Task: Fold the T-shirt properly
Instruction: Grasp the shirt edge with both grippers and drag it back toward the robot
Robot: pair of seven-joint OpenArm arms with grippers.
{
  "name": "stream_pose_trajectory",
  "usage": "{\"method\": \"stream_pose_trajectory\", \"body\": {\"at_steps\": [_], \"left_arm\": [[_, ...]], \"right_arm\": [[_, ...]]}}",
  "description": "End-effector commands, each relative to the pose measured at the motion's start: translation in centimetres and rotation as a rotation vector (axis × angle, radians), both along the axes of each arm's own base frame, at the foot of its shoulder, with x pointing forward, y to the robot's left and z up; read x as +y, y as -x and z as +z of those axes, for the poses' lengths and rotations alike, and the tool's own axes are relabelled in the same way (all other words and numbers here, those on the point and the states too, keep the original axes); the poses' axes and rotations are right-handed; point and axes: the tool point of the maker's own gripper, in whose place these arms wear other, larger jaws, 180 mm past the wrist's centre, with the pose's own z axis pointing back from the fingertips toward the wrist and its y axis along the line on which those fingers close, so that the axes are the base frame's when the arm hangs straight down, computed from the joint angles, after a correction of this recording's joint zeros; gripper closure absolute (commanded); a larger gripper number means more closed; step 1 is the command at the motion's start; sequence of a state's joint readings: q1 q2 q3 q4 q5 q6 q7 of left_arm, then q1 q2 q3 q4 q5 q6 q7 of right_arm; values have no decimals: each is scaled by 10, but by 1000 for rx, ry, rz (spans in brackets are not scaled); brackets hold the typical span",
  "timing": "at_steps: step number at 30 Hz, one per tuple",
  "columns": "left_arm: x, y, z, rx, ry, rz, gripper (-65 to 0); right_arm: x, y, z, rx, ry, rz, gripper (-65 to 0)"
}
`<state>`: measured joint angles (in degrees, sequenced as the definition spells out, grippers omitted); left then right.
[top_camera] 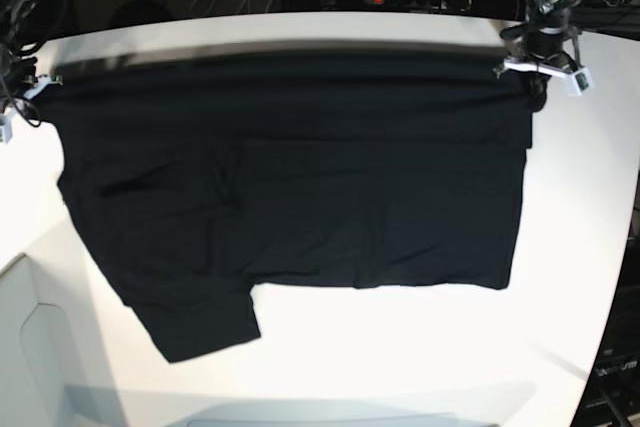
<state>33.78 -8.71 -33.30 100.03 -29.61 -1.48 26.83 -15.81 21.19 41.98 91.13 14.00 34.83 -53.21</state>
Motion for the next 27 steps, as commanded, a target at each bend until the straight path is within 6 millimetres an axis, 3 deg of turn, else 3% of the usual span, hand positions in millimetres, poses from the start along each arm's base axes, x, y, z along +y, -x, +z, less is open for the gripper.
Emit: {"method": "stream_pose_trajectory", "body": {"at_steps": [1,9,17,19,23,27], "left_arm": [[12,-2,12,-27,-54,13,-3],[8,15,5,15,-48,10,-3],[8,28,1,52,-48,8,-19],[7,31,-2,75,-38,10,-64],[5,38,-9,124,-12,10,-225],[3,36,-8,116,-6,7,-357]], "right_arm": [[-10,3,9,-5,43,-5,0],[10,44,-18,8,-6,0,0],[16,47,-23,-5,-25,-5,0],[16,47,-23,-5,-23,-4,0],[15,46,-22,-5,-21,-2,-14],[16,45,-20,-10,-17,1,-144]]}}
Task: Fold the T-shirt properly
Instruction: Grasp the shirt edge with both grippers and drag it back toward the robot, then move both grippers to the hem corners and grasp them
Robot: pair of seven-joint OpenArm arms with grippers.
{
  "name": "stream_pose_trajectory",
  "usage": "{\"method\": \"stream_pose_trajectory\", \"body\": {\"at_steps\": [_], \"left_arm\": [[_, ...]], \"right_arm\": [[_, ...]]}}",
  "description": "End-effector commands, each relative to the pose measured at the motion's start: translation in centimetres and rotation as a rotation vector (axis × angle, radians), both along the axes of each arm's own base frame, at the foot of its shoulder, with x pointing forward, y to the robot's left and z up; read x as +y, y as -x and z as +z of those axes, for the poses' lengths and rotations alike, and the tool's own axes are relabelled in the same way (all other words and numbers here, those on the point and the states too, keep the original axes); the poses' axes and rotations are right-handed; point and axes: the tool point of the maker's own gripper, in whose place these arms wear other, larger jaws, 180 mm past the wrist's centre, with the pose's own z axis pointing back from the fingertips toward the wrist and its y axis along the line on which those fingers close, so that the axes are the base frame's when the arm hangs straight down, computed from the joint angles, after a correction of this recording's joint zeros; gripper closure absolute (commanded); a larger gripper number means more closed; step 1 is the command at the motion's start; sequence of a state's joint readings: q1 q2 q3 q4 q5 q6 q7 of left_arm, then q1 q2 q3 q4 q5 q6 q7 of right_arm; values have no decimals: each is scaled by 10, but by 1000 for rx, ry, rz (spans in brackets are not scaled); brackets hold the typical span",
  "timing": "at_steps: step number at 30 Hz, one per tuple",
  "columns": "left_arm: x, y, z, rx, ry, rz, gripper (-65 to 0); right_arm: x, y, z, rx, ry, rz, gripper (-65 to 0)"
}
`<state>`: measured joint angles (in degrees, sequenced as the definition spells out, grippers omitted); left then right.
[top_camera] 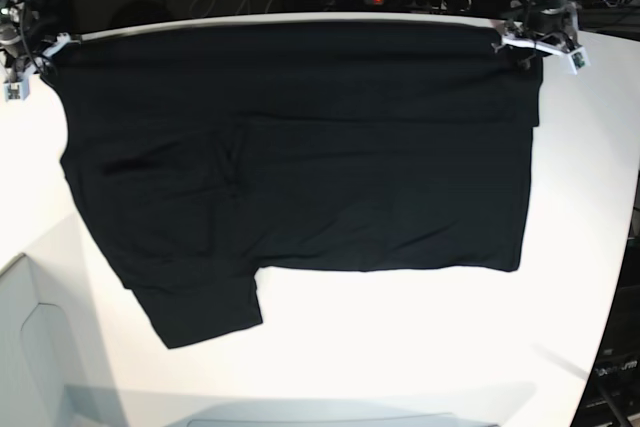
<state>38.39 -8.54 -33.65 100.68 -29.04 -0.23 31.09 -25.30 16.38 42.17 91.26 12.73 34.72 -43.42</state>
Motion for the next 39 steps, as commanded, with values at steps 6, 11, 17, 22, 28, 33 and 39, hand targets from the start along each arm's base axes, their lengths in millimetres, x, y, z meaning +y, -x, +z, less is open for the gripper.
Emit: {"method": "stream_pose_trajectory", "body": {"at_steps": [6,11,17,22,28,33,39], "left_arm": [[2,-17,43,-100,-73,-42,-432],[20,-40,79,-205,-137,-12,-432],[31,-95,115,-381,-159,16,-434],[34,-146,138,-522,-124,49,-434],[37,-197,122,-510,-95,46,-434],[31,-235,95,-425,-121,10,-434],[41,-271,78,-368,-97,42,-434]], "right_arm": [[-29,-2,24,-61,60,-62,-288],[-46,-26,45,-162,83,-120,-283],[-41,-91,72,-324,66,-104,-288],[10,-185,99,-459,-1,52,-288],[38,-271,101,-455,-2,145,-288],[58,-320,77,-494,-81,186,-288],[73,-344,48,-524,-184,169,-288]]}}
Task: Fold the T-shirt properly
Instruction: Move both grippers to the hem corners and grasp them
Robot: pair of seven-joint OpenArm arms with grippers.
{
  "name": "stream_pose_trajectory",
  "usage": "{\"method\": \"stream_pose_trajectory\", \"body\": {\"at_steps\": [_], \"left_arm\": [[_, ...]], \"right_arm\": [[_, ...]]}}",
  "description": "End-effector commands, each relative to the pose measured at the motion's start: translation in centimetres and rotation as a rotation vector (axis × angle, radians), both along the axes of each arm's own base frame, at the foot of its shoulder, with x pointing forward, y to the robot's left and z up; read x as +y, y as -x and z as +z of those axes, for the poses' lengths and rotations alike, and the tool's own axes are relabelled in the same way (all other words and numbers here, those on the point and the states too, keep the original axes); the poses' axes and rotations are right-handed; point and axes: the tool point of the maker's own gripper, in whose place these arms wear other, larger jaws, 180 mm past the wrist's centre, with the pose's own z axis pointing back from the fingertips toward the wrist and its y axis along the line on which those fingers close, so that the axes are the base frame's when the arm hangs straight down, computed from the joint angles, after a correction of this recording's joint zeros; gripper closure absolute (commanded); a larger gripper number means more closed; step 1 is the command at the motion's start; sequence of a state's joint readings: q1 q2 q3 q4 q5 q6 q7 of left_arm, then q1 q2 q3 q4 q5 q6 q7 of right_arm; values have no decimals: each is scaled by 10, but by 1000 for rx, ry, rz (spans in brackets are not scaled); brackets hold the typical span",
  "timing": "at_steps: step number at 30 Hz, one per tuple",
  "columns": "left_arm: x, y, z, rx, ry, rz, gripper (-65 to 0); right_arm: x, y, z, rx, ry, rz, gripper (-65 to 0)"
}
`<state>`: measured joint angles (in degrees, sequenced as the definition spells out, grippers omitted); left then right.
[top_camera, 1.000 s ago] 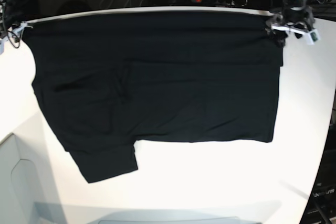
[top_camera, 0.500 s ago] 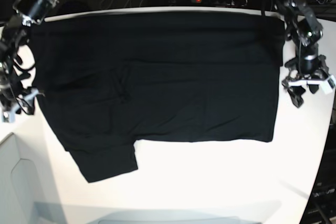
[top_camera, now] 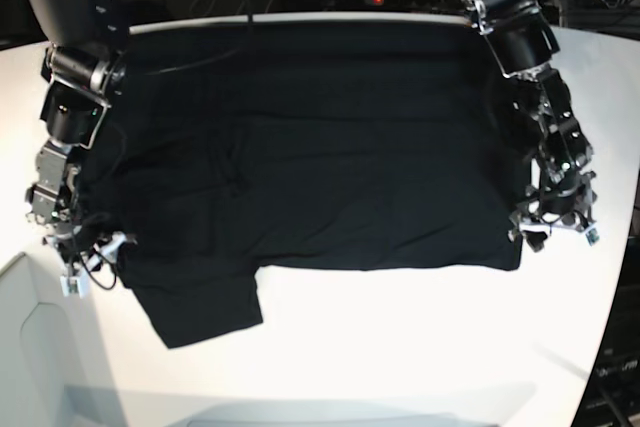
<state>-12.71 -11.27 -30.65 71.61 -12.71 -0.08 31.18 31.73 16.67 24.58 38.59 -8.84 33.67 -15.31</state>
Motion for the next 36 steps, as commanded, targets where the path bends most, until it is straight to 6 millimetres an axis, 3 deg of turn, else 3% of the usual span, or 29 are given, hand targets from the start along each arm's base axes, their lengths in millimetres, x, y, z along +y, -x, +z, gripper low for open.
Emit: {"method": "stream_pose_trajectory", "body": {"at_steps": [1,4,8,13,20,26,28,33,34,36], "left_arm": [[11,-14,21,-50,-33,8,-434],[14,-29,19,-47,-15,16,-434],[9,-46,8,-42,-49,-21,-434],[-9,-63,-19,-1,-121,-105,-434],[-18,-70,-43,51,-145,-148,-434],[-38,-73,-54,81,-170,-220,-422],[-42,-74,-55,86,-177,-237,-361],[-43,-70,-59,94,-172,-234,-31],[-43,-70,-59,94,-172,-232,0],[-42,-68,-62,101,-169,-229,-10]], "right_arm": [[-10,-19,25,-83,-3,-35,-288],[-20,-23,19,-101,-10,-117,-289],[-17,-21,11,-107,-29,-122,-289],[-11,-13,-7,-66,-53,-123,-289],[-8,-4,-18,-43,-56,-121,-288],[-9,-2,-20,-39,-57,-123,-283],[-7,-2,-21,-34,-53,-117,-280],[12,-1,-30,8,9,-16,-155],[14,2,-33,18,14,-8,-124],[15,2,-34,18,17,-5,-51]]}}
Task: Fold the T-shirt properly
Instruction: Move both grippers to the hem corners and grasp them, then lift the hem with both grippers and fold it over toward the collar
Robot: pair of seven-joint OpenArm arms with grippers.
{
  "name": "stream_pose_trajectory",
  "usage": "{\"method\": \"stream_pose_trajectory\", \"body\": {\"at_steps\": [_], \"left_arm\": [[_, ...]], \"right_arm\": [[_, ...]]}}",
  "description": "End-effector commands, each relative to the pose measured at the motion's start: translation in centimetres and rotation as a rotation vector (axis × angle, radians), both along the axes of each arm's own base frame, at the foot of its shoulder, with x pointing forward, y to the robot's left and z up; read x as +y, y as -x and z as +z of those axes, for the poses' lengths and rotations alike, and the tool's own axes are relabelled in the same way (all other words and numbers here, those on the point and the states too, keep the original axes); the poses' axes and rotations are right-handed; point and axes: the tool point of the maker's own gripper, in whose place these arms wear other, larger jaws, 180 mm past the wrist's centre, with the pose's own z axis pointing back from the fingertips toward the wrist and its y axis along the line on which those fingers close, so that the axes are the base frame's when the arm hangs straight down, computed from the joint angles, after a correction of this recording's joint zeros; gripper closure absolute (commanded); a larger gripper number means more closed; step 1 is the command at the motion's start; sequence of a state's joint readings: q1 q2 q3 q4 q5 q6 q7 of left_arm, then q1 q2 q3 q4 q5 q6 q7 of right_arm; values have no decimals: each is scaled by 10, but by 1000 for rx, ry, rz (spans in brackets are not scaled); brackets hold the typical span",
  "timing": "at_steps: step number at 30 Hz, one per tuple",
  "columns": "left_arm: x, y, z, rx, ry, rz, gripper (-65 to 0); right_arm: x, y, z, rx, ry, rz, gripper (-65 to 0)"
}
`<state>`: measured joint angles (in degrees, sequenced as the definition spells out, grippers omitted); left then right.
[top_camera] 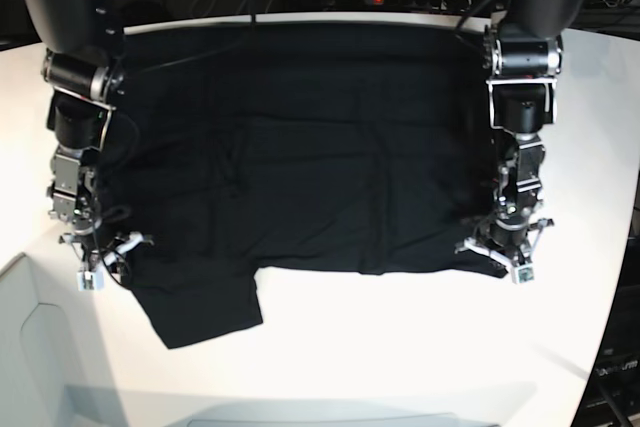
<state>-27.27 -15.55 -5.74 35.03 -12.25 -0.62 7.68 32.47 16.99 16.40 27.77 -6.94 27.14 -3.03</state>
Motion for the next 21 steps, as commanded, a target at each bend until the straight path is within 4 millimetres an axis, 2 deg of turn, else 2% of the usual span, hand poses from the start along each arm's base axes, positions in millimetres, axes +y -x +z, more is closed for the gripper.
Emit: {"method": "stream_pose_trajectory", "body": {"at_steps": [1,4,6,9,12,15,17,21], "left_arm": [[10,4,-1,27,-9,20,-10],[12,8,-2,26,-14,20,0],[11,7,7,-1,-24,10,0],[3,7,25,-61,-44,-22,0],[-3,10,35,-97,-57,-43,0],[-6,14,40,-113,-65,-56,0],[-8,17,42,-122,-67,-62,0],[7,25,55,-165,-57,-9,0]], "right_arm": [[-4,3,-4,49,26,11,-19],[-6,1,0,37,28,7,0],[-7,-2,4,26,29,4,0],[-15,-12,30,-52,37,-16,0],[-26,-10,46,-102,37,-50,0],[-28,-11,58,-123,54,-48,0],[-29,-7,58,-120,66,-46,0],[-32,0,72,-162,113,-34,0]]}}
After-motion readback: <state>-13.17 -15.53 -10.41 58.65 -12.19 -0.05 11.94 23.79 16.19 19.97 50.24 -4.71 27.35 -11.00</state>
